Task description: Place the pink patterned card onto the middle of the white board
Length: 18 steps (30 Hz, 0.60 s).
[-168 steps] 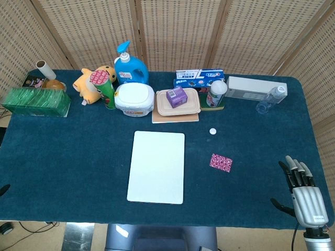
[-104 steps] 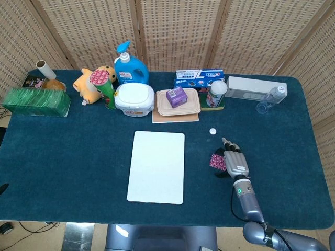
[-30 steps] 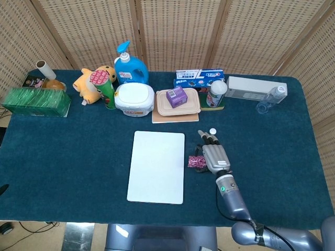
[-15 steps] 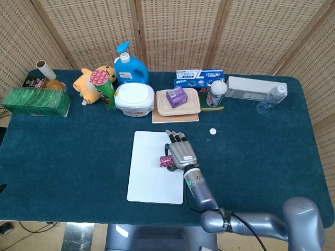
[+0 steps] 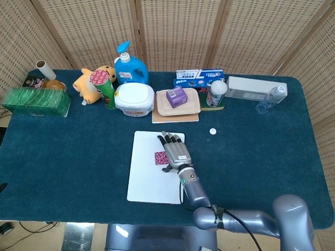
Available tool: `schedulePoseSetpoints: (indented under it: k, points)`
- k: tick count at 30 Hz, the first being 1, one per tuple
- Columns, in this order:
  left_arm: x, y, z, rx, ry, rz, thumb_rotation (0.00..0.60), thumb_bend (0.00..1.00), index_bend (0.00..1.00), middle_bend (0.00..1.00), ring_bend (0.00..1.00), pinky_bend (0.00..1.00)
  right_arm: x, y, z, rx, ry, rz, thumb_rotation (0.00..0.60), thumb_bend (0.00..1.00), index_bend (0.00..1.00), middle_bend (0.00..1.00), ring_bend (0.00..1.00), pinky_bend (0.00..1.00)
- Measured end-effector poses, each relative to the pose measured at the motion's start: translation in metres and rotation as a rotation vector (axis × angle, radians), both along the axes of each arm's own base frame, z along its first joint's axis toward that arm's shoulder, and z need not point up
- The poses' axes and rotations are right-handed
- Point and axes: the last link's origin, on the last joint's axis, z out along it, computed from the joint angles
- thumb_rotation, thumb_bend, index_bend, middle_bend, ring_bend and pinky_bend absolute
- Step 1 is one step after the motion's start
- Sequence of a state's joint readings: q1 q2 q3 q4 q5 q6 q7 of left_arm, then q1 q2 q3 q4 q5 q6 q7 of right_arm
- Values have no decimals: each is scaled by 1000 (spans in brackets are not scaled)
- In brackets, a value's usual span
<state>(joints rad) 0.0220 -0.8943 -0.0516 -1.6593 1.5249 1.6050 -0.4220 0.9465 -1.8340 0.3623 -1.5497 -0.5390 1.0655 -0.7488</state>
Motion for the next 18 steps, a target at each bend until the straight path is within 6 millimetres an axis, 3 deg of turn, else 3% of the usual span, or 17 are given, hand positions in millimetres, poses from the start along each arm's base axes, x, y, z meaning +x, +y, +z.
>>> schedulePoseSetpoints:
  k: [6, 10, 18]
  points:
    - [-1, -2, 0, 2, 0, -1, 600, 93, 0, 0, 0, 0, -16, -11, 19, -73, 49, 28, 600, 192, 151, 17, 0, 11]
    - [0, -4, 1, 21, 6, -3, 600, 93, 0, 0, 0, 0, -42, -23, 33, -118, 122, 36, 600, 238, 214, 26, 0, 17]
    - [4, -4, -2, 29, 17, -7, 600, 94, 0, 0, 0, 0, -91, -51, 53, -173, 181, -29, 600, 296, 244, 28, 0, 28]
